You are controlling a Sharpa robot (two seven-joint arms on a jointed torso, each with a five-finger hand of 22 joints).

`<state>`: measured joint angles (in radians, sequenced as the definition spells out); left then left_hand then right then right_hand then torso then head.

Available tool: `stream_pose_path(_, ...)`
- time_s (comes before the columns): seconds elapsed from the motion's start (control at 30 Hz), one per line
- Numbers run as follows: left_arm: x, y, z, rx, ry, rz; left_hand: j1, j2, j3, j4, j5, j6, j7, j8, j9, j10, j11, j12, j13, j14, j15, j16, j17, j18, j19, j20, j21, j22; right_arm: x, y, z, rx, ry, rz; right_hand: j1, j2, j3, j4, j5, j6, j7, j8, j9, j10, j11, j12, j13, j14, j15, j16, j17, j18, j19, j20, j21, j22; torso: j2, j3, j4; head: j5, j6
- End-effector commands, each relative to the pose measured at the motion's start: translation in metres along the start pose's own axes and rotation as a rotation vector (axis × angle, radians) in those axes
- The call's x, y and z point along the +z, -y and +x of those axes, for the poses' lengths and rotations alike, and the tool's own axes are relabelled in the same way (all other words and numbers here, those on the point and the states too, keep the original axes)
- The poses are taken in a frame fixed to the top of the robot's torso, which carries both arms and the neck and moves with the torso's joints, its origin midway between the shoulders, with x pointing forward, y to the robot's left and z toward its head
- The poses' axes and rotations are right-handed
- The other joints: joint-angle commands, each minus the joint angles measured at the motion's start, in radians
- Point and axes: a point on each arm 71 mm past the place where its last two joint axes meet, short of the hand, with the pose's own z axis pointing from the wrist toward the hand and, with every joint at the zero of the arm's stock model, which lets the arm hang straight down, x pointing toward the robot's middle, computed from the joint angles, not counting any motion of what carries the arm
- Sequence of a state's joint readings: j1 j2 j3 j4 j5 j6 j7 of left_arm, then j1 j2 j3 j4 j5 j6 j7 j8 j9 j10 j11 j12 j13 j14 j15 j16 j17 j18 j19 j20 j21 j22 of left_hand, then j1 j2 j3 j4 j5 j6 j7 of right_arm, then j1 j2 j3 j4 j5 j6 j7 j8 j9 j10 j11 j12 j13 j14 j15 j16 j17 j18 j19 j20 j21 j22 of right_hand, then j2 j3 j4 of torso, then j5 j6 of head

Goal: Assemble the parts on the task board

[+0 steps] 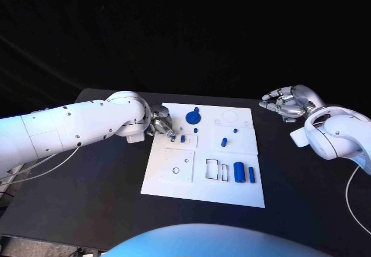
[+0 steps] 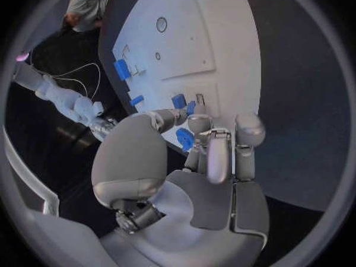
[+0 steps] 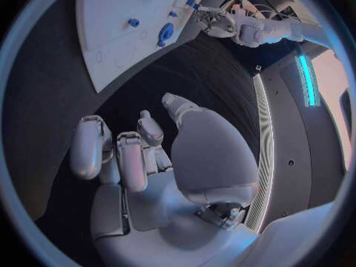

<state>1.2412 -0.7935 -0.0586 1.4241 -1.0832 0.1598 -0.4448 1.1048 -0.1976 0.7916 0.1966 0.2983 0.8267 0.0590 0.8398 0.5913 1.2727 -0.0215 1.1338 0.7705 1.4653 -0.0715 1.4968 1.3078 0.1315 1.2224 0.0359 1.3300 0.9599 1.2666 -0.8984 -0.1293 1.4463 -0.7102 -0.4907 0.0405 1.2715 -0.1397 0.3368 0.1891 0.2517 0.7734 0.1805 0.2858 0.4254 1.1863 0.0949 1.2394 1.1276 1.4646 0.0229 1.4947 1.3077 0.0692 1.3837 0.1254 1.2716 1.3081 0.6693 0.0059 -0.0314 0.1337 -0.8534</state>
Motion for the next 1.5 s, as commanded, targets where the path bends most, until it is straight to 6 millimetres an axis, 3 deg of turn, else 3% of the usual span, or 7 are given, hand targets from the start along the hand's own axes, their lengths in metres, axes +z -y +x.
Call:
stream_pose_path(0.03,0.0008,0.0,0.0014,0.032,-0.014,-0.013,-0.003,0.009,0.212,-0.218,0.006,0.009,0.001,0.004,-0.001,0.007,0.002,0.005,-0.001,0.065,-0.006,0.003,0.093,-0.012,0.009,-0.002,0.005,0.001,-0.0002,-0.0005,0.0006,-0.004,-0.005,-0.007,0.001,-0.006,0.001,0.004,0.006,-0.006,0.0,0.003,0.001,-0.001,0.0,-0.003,-0.001,0.059,-0.005,-0.004,0.075,0.012,-0.006,-0.003,-0.002,0.028,-0.001,-0.0003,0.0009,0.0,-0.003)
stream_pose_path(0.47,0.0014,-0.0014,0.0039,0.054,-0.052,-0.03,-0.008,0.008,0.212,-0.223,0.025,0.012,0.0,0.004,-0.005,0.01,0.001,0.006,0.001,0.065,-0.006,0.003,0.092,-0.012,0.011,-0.003,0.009,0.007,-0.0001,-0.0007,0.001,-0.004,-0.006,-0.008,0.001,-0.006,0.001,0.004,0.006,-0.006,0.0,0.003,0.001,-0.001,0.0,-0.003,-0.001,0.059,-0.005,-0.004,0.075,0.012,-0.006,-0.003,-0.002,0.028,0.0,-0.0002,0.0009,0.001,-0.008)
stream_pose_path(1.4,0.0056,0.0021,0.0076,0.063,-0.045,-0.03,-0.01,0.008,0.211,-0.223,0.031,0.013,0.0,0.004,-0.006,0.01,0.001,0.004,-0.002,0.065,-0.007,0.003,0.092,-0.013,0.011,-0.003,0.01,0.008,-0.0004,-0.0002,0.0005,-0.004,-0.005,-0.007,0.002,-0.007,0.0,0.005,0.007,-0.007,0.0,0.006,0.001,-0.002,0.0,-0.004,-0.002,0.058,-0.005,-0.005,0.074,0.012,-0.007,-0.003,-0.004,0.027,-0.001,0.0005,0.0007,-0.003,-0.013)
stream_pose_path(1.5,0.0046,0.0024,0.0078,0.063,-0.041,-0.025,-0.012,0.007,0.21,-0.228,0.047,0.016,-0.001,0.004,-0.009,0.014,0.0,0.007,0.002,0.065,-0.007,0.003,0.092,-0.013,0.012,-0.004,0.012,0.011,-0.0004,0.0001,0.0005,-0.004,-0.005,-0.007,0.002,-0.007,0.0,0.005,0.007,-0.007,0.0,0.006,0.001,-0.002,0.0,-0.004,-0.002,0.058,-0.005,-0.005,0.074,0.012,-0.007,-0.003,-0.004,0.027,0.0,0.0005,0.001,-0.004,-0.013)
